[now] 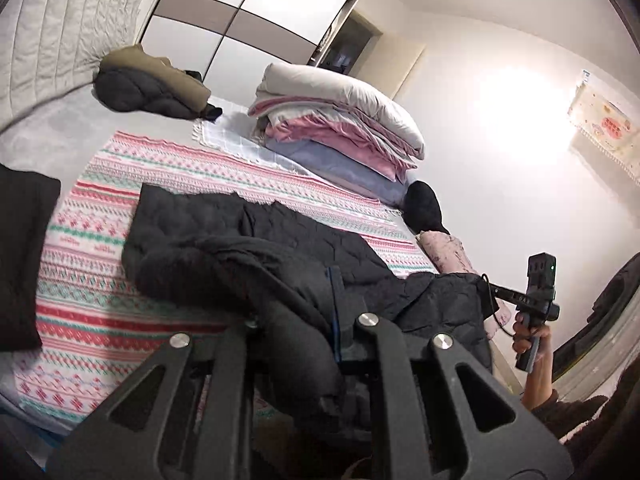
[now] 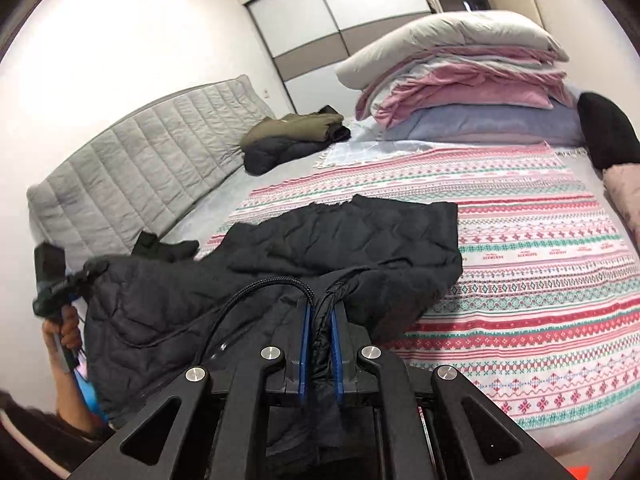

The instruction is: Fold large clothes

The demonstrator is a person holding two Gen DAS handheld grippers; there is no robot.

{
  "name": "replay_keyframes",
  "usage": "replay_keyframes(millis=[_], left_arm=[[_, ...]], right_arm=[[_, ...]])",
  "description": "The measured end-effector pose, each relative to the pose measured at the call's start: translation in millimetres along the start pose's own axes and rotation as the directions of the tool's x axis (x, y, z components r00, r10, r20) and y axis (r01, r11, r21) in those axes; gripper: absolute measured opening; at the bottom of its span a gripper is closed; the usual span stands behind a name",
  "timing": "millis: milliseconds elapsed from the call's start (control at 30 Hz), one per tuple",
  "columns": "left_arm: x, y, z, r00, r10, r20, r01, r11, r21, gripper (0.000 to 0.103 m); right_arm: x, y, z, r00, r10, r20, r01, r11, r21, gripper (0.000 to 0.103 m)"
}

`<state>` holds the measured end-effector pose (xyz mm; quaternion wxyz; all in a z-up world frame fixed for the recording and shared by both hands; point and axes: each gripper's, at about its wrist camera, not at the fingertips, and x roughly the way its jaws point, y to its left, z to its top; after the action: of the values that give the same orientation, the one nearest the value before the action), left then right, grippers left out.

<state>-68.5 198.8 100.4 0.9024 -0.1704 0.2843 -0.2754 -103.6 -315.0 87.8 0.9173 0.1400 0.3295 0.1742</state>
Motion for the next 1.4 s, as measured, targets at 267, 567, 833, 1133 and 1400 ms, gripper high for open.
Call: replay_keyframes(millis=[267, 567, 833, 1133, 1400], left_arm=[[64.3, 63.6, 32.9, 0.991, 0.122, -0.057, -0.13, 0.978, -0.165, 0.016], [160.2, 131.6, 51.0, 0.957, 0.241, -0.165, -0.272, 0.94, -0.207, 0.018], [224.4, 179.9, 20.3, 0.924, 0.289, -0.252, -0.339, 0.924, -0.18, 0.024], [209.3, 183.7, 13.3, 0.959, 0.192, -0.209, -0.231, 0.956, -0.181, 0.044], [133.8, 138.5, 21.7, 0.972, 0.227, -0.067, -0.226, 0.974, 0.021, 0.078]], right_arm=[[67.9, -34.6, 54.3, 0.994, -0.096, -0.055, 0.102, 0.986, 0.132, 0.009], [183.3, -81.3, 84.9, 0.952, -0.247, -0.183, 0.273, 0.952, 0.138, 0.009], [270.6, -125.9, 66.7, 0.919, -0.255, -0.301, 0.309, 0.939, 0.15, 0.011], [269.1, -136.2, 59.9, 0.947, -0.177, -0.267, 0.216, 0.968, 0.127, 0.026], [184.9, -133.5, 62.9, 0.991, -0.057, -0.119, 0.075, 0.986, 0.149, 0.062]])
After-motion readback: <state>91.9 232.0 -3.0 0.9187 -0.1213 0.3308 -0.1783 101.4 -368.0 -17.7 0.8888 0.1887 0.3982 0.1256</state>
